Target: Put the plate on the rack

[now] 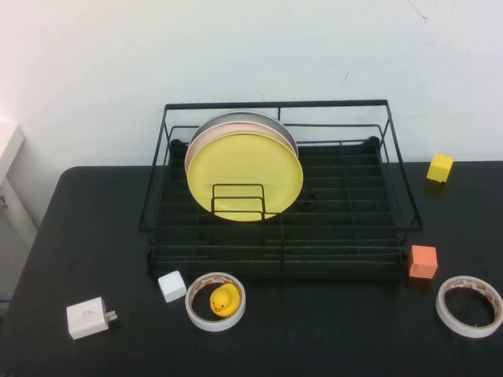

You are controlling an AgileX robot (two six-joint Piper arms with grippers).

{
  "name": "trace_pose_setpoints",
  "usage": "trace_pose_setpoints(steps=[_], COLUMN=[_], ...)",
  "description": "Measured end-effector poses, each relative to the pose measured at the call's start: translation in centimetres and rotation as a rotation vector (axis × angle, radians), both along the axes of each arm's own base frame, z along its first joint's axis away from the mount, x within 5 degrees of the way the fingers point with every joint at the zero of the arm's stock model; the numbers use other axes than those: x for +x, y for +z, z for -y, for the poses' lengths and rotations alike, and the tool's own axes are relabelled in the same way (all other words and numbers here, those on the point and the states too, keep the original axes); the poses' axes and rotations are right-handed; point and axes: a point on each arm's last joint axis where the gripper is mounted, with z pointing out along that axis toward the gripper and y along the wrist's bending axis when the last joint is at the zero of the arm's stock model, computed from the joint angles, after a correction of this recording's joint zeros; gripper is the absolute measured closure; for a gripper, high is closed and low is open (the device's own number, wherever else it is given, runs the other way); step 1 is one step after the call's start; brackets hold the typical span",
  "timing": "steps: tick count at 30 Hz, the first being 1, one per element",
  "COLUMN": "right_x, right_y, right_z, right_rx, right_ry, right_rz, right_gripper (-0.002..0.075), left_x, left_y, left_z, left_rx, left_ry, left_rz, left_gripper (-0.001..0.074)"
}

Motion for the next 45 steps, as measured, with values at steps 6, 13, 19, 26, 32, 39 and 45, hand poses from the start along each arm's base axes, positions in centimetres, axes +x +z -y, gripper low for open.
trace_pose_setpoints(steps=[6,13,19,26,32,39,45], right_x=[0.0,0.0,0.0,0.0,-0.2,-1.3,-3.4], right_y=[0.0,0.0,0.0,0.0,0.1,0.3,0.5], right_z=[0.0,0.0,0.0,0.0,0.1,0.9,1.8], right_rx=[0.000,0.000,0.000,0.001,0.006,0.032,0.063], right_ry=[0.000,0.000,0.000,0.000,0.000,-0.094,-0.263], right_rz=[0.000,0.000,0.000,0.000,0.011,0.076,0.205], right_gripper=[0.0726,0.0726,0.0726,0.0726,0.0726,0.0726,0.0726], left_x=[0.0,0.0,0.0,0.0,0.0,0.0,0.0], left_y=[0.0,0.0,0.0,0.0,0.0,-0.1,-0.1], left_z=[0.0,0.0,0.0,0.0,0.0,0.0,0.0], left_rx=[0.015,0.021,0.023,0.023,0.023,0.025,0.025], left_ry=[-0.004,-0.005,-0.006,-0.006,-0.006,-0.007,-0.007], left_rz=[0.001,0.002,0.002,0.002,0.002,-0.001,-0.003], left_gripper=[0.0728,0.0728,0.0728,0.0728,0.0729,0.0729,0.0729])
